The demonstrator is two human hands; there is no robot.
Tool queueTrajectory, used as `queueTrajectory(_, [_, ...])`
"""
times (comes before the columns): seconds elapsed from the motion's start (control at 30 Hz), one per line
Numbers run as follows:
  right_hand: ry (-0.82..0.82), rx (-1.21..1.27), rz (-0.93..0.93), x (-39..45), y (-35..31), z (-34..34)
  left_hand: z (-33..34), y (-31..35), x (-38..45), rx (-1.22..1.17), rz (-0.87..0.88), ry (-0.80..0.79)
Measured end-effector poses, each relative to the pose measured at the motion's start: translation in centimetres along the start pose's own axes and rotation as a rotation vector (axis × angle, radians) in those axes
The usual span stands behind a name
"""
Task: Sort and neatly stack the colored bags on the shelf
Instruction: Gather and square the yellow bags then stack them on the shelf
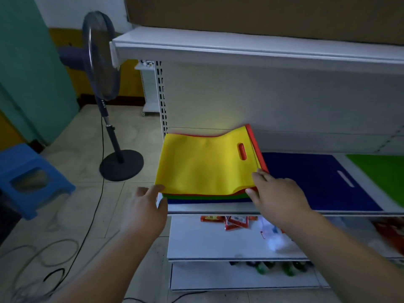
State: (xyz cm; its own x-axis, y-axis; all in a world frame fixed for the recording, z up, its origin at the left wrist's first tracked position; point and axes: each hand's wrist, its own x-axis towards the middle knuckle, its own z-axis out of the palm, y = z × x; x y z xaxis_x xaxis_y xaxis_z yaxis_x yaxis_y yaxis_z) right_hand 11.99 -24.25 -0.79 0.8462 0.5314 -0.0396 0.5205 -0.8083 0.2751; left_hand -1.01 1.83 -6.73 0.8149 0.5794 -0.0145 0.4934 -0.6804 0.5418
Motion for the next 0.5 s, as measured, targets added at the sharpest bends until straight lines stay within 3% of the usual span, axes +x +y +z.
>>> queueTrajectory(0.17, [0.078,0.228,-0.021,-1.3,-0.9,0.9,-1.6,0.4,1.6,-0.15,-0.028,0.146])
queueTrajectory(0.27, [0.183,0.571,0.093,-2.6,-0.9,1.5,-2.5,0.6,2.9,-0.195,-0.086,0.172])
queueTrajectory(0.37, [0.303,0.689,0.251,-2.8,-0.9,1.6,-2.8,0.4,3.4,-0.266,-0.134,0.095])
queueTrajectory(0.5, [0.073,0.963,0.396,-0.7,-1.1,1.3,-2.9,-0.5,3.5,-0.422,-0.195,-0.118])
